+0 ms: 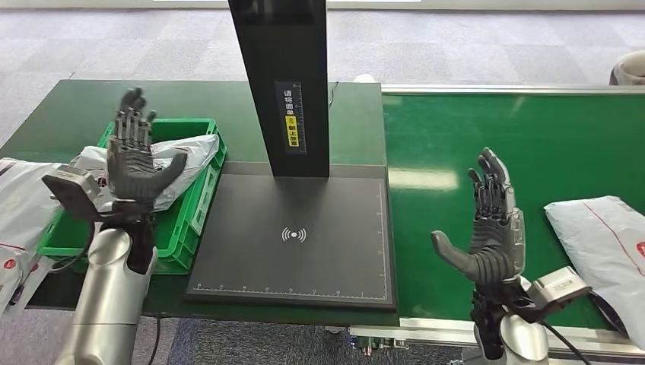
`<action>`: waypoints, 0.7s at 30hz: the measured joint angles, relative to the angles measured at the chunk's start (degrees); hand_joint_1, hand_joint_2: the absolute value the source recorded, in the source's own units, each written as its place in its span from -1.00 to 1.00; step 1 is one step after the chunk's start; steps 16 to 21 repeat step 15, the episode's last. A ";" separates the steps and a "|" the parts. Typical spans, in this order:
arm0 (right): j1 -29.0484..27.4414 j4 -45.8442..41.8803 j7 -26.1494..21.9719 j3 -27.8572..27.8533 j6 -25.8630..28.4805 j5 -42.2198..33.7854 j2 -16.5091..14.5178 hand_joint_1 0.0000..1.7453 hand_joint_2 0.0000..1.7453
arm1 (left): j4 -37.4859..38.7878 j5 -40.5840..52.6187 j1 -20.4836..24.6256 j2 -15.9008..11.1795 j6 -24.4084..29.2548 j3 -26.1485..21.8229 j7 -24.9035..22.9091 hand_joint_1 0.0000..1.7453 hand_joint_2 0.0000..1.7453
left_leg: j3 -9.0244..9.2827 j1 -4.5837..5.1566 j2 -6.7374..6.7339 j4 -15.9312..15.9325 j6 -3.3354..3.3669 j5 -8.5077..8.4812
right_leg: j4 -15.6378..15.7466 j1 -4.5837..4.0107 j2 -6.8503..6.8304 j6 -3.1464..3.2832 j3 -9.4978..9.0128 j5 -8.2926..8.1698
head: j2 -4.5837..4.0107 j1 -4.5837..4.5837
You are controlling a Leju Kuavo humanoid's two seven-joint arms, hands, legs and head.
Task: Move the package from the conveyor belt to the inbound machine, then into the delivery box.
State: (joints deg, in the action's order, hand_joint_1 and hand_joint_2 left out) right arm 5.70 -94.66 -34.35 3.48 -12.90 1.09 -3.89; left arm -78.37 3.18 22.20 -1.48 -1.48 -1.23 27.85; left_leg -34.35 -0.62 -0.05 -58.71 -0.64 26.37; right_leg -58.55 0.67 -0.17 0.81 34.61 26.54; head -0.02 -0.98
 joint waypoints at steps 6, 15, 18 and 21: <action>0.02 2.17 1.95 0.99 -0.53 0.39 0.00 -1.00 1.00 | 1.92 -4.91 -4.80 1.90 -10.82 9.35 -0.46 -1.00 1.00 | -0.01 0.00 0.01 0.00 0.02 0.02 | 0.01 0.02 0.02 0.00 0.03 0.01 | 0.01 0.00; -0.15 5.28 2.55 2.49 -0.74 0.94 0.03 -1.00 1.00 | 6.74 -9.72 -7.47 5.66 -12.95 13.81 1.49 -1.00 1.00 | -0.01 -0.01 0.00 0.00 0.02 0.03 | -0.01 0.01 0.03 0.00 0.03 0.01 | 0.00 0.00; -0.15 5.28 2.55 2.49 -0.74 0.94 0.03 -1.00 1.00 | 6.74 -9.72 -7.47 5.66 -12.95 13.81 1.49 -1.00 1.00 | -0.01 -0.01 0.00 0.00 0.02 0.03 | -0.01 0.01 0.03 0.00 0.03 0.01 | 0.00 0.00; -0.15 5.28 2.55 2.49 -0.74 0.94 0.03 -1.00 1.00 | 6.74 -9.72 -7.47 5.66 -12.95 13.81 1.49 -1.00 1.00 | -0.01 -0.01 0.00 0.00 0.02 0.03 | -0.01 0.01 0.03 0.00 0.03 0.01 | 0.00 0.00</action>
